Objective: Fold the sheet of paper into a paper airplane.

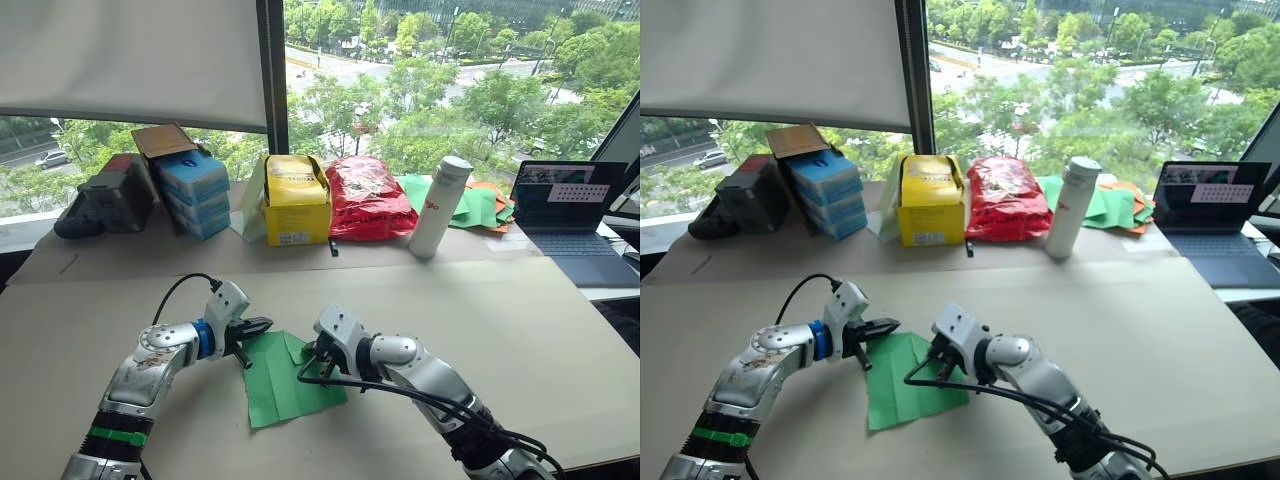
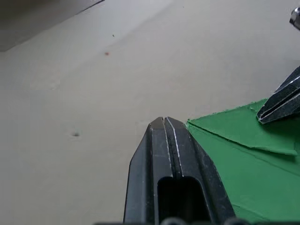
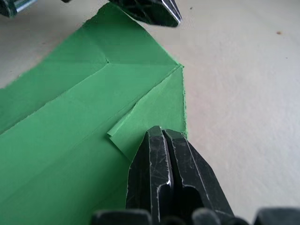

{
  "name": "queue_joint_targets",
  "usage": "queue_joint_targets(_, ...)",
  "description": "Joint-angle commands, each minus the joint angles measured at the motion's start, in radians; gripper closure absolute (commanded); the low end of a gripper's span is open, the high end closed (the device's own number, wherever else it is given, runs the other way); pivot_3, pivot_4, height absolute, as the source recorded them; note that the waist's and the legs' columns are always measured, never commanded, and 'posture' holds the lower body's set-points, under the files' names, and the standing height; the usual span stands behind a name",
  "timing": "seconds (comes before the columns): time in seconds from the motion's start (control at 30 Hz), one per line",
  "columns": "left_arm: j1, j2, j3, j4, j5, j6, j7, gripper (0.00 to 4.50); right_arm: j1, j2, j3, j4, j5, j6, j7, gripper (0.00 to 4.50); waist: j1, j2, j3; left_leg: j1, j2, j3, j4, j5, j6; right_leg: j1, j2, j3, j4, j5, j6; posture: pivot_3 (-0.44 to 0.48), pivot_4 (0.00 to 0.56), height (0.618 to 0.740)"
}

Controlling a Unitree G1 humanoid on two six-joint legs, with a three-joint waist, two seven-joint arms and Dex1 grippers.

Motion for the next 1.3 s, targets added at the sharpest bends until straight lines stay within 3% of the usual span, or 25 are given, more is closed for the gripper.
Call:
queue_joint_targets(0.03, 0.045, -0.016, 0.146, -0.105, -0.164, 0.153, 0.053, 3.96, 0.023, -0.006, 0.032, 0.018, -0.017, 0.011, 0.006, 4.50, 0.000, 0.000, 0.000, 0.000, 0.000, 0.000, 0.000, 0.000, 0.000, 0.000, 0.000, 0.000, 0.000, 0.000, 0.000, 0.000, 0.150, 0.740)
queue_joint_targets(0.27, 0.152, -0.097, 0.299, -0.197, -0.403, 0.417, 0.201, 1.69, 0.014, 0.011, 0.036, 0.025, -0.028, 0.008, 0.009, 4.50, 0.001, 0.000, 0.000, 0.002, -0.001, 0.000, -0.001, 0.001, -0.002, 0.001, 0.000, 0.001, 0.001, 0.000, 0.000, 0.000, 0.150, 0.740)
queue_joint_targets(0.4, 0.228, -0.149, 0.277, -0.214, -0.408, 0.428, 0.275, 1.69, 0.008, 0.015, 0.032, 0.023, -0.027, 0.010, 0.010, 4.50, 0.000, 0.000, 0.000, 0.003, -0.001, 0.000, -0.003, 0.001, -0.004, 0.001, 0.000, 0.002, 0.001, 0.000, -0.001, 0.000, 0.150, 0.740)
queue_joint_targets(0.7, 0.238, -0.176, 0.242, -0.239, -0.422, 0.393, 0.342, 1.69, 0.003, 0.016, 0.027, 0.017, -0.025, 0.012, 0.011, 4.50, 0.001, 0.000, 0.000, 0.005, -0.001, 0.000, -0.005, 0.002, -0.005, 0.000, -0.004, 0.004, 0.001, -0.001, -0.002, 0.000, 0.150, 0.740)
queue_joint_targets(0.83, 0.223, -0.165, 0.233, -0.234, -0.416, 0.369, 0.340, 2.75, 0.004, 0.018, 0.028, 0.015, -0.025, 0.015, 0.009, 4.50, 0.002, 0.000, 0.000, 0.004, -0.001, 0.000, -0.005, 0.002, -0.005, 0.000, -0.007, 0.005, 0.001, -0.001, -0.003, 0.000, 0.150, 0.740)
queue_joint_targets(1.0, 0.201, -0.147, 0.211, -0.233, -0.395, 0.339, 0.340, 4.47, 0.003, 0.020, 0.028, 0.021, -0.026, 0.013, 0.009, 4.50, 0.001, 0.000, 0.000, 0.004, -0.001, 0.000, -0.006, 0.002, -0.005, 0.000, -0.007, 0.004, 0.001, -0.001, -0.003, 0.000, 0.150, 0.740)
queue_joint_targets(1.3, 0.121, -0.041, 0.079, -0.253, -0.282, 0.198, 0.266, 4.47, 0.003, 0.028, 0.024, 0.022, -0.023, 0.019, 0.003, 4.50, 0.001, 0.000, 0.000, 0.003, -0.001, 0.000, -0.006, 0.002, -0.005, 0.000, -0.007, 0.003, 0.000, -0.001, -0.003, 0.000, 0.150, 0.740)
